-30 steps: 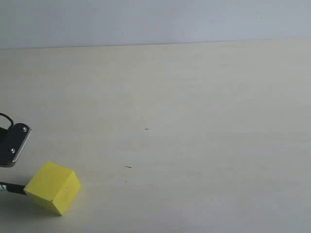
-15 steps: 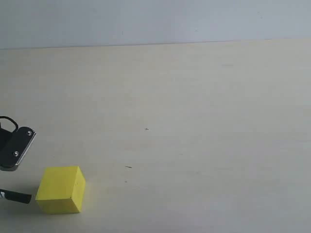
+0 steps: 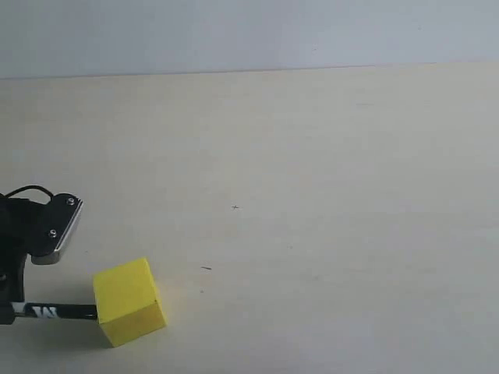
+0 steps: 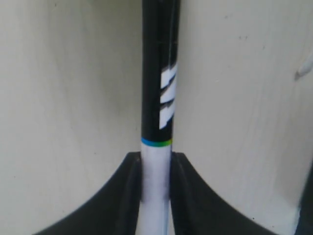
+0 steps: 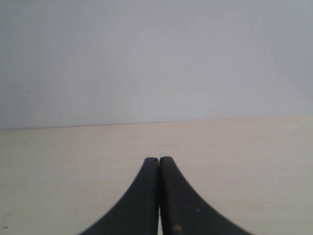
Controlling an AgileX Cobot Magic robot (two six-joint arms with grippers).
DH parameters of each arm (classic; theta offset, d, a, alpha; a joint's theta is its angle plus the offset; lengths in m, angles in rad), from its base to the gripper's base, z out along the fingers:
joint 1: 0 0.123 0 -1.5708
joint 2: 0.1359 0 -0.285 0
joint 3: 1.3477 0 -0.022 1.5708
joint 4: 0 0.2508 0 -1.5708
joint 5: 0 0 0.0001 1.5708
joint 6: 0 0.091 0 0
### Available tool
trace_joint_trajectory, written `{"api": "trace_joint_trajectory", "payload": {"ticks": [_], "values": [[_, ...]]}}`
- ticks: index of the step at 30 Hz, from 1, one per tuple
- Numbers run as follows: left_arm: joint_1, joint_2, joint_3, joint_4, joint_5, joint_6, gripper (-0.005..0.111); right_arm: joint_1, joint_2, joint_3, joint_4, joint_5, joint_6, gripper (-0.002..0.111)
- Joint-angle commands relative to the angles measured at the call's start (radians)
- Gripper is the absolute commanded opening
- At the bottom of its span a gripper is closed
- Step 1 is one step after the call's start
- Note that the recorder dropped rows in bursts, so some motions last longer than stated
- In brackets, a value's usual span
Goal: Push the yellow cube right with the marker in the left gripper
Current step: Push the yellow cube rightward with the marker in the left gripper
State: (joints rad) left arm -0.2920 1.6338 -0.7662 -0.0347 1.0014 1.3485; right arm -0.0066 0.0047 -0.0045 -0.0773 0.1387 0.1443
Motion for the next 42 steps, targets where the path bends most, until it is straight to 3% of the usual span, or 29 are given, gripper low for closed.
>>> {"api": "trace_joint_trajectory", "payload": {"ticks": [1,7,10,12,19,24,29,38,42], "values": [[0.002,-0.004,-0.005,0.088,0.047,-0.095,0.0,0.001,-0.005,0.004,-0.002,-0.005,-0.004,0.0],[-0.007,-0.002,-0.005,-0.021,-0.02,-0.236,0.0,0.001,-0.005,0.004,-0.002,-0.005,-0.004,0.0],[-0.083,-0.002,-0.005,-0.082,-0.106,-0.231,0.0,0.001,-0.005,0.004,-0.002,-0.005,-0.004,0.0],[-0.117,-0.002,-0.005,-0.043,-0.126,-0.228,0.0,0.001,-0.005,0.004,-0.002,-0.005,-0.004,0.0],[-0.103,-0.002,-0.005,0.175,-0.087,-0.231,0.0,0.001,-0.005,0.004,-0.002,-0.005,-0.002,0.0],[-0.108,-0.002,-0.008,0.139,-0.168,-0.225,0.0,0.001,-0.005,0.004,-0.002,-0.005,-0.002,0.0],[-0.113,0.017,-0.061,0.035,-0.133,-0.177,0.0,0.001,-0.005,0.004,-0.002,-0.005,-0.002,0.0],[-0.236,0.031,-0.077,0.006,-0.168,-0.122,0.0,0.001,-0.005,0.004,-0.002,-0.005,-0.002,0.0],[-0.201,0.031,-0.079,0.025,-0.159,-0.126,0.0,0.001,-0.005,0.004,-0.002,-0.005,-0.002,0.0]]}}
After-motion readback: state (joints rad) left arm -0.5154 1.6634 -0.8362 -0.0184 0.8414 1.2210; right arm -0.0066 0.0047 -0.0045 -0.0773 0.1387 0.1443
